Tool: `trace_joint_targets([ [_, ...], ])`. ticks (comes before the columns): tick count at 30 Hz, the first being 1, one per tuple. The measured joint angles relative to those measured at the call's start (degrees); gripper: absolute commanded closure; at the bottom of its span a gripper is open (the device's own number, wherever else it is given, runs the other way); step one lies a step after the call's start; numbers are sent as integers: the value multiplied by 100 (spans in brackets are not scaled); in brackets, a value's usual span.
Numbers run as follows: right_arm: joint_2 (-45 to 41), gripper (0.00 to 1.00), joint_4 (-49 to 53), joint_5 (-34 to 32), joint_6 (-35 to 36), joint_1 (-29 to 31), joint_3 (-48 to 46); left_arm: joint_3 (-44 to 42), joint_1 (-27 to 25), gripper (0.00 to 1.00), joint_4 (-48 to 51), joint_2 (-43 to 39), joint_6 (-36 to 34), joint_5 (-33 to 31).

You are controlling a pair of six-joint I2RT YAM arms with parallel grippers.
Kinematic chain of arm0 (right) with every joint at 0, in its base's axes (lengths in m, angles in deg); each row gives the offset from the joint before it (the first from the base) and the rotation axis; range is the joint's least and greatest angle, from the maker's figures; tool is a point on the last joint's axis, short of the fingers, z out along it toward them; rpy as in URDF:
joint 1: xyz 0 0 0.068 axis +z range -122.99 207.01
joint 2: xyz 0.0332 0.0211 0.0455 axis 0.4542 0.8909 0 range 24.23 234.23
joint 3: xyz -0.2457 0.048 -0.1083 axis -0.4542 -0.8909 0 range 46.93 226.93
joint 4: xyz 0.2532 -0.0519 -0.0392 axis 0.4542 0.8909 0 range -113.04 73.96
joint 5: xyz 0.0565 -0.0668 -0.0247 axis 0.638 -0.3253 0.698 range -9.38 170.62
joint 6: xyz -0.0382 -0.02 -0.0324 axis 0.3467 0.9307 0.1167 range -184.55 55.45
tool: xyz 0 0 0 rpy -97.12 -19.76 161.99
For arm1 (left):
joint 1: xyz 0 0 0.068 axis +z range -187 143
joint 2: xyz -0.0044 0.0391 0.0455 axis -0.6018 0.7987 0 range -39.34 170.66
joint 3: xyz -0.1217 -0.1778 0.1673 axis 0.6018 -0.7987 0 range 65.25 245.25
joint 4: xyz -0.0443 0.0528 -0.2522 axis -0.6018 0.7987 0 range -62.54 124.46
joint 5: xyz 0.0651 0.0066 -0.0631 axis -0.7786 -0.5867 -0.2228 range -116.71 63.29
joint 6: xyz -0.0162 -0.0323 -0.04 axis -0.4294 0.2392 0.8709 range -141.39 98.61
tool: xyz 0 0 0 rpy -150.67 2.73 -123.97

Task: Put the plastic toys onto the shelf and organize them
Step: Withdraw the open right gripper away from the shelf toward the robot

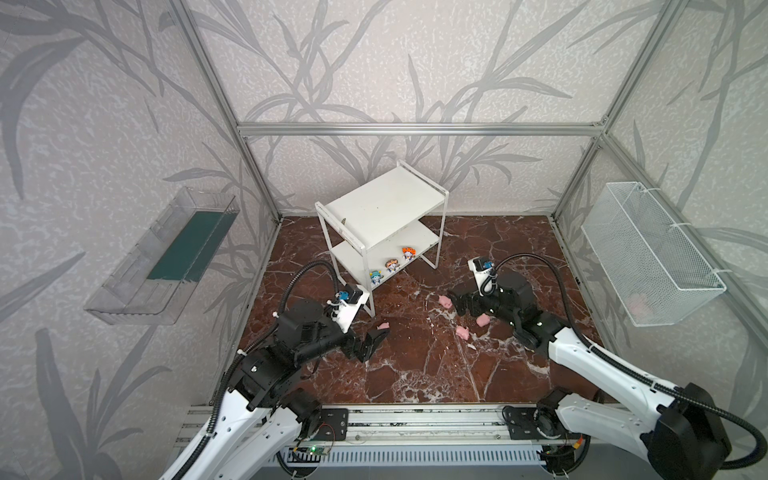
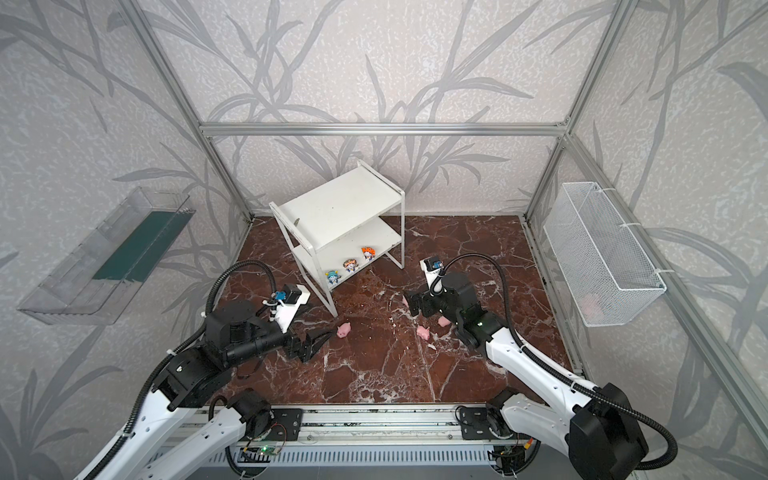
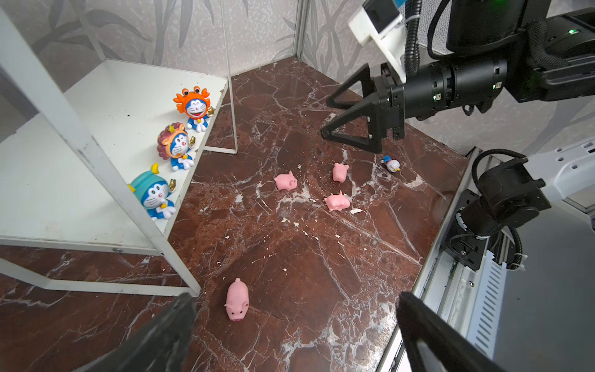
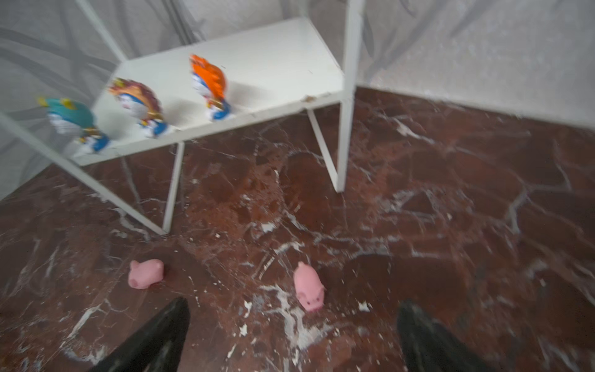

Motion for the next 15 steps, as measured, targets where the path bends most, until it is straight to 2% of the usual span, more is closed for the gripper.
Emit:
trace_joint_targets([
  [5,37,1,2262,-1460,-1296,-417,619,-4,11,1,13,-177,4,-256],
  [7,-13,1,2826,-1698,-1705,-658,651,-7,11,1,11,-236,4,-295],
  [12,-57,1,3790,-1443,-2498,-2197,527,-7,11,1,11,-321,9,-385],
  [15,-17,0,4039,-1235,-2686,-2688,328,-7,11,1,11,-341,9,-400],
])
